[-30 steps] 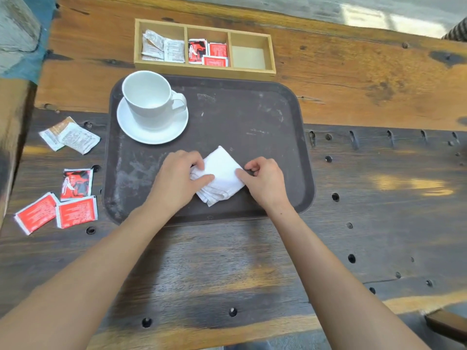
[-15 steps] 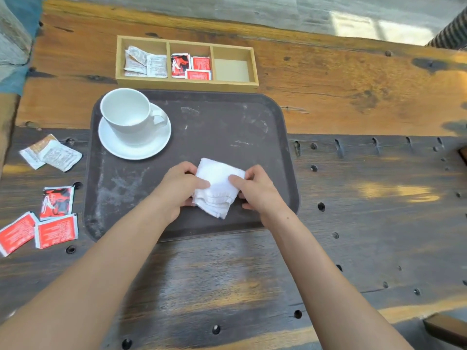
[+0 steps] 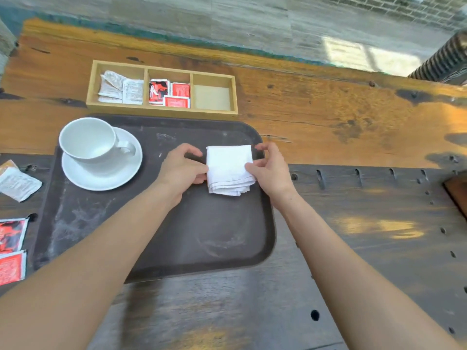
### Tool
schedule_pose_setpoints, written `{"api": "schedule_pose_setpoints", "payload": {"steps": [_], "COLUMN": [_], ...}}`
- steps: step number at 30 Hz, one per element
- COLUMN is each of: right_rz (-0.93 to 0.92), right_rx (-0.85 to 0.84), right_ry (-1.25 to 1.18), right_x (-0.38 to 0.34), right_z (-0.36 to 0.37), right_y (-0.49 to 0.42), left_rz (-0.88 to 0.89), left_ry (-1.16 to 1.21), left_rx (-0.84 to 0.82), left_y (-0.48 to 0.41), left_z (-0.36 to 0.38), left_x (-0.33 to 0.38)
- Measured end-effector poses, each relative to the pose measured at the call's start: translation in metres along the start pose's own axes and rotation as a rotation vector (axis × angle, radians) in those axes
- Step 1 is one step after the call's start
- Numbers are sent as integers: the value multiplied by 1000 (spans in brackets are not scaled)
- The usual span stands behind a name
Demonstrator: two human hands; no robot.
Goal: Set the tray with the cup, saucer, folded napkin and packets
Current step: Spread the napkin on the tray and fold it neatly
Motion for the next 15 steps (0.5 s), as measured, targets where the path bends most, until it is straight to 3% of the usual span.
{"api": "schedule_pose_setpoints", "payload": {"steps": [2, 11, 15], "right_rz": [-58, -278, -530], "right_rx": [80, 99, 168], "right_ry": [107, 255, 448], "right_x": [-4, -15, -25], "right_z": [-5, 13, 18], "right_y": [-21, -69, -55], "left_rz": [40, 352, 748], "left_ry": [-33, -210, -780], "left_rx": [-1, 49, 104], "left_y": [-8, -38, -36], "left_z": [14, 39, 45], "left_x": [11, 39, 55]}}
Point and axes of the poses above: each hand's wrist, its own y-axis away from the middle knuckle, its own z-axis out of the palm, x = y × z, the point moved 7 cm from there along -y, towards the middle knuckle, and after that the axes turned 8 degrees about x, right-handed, at the moved point
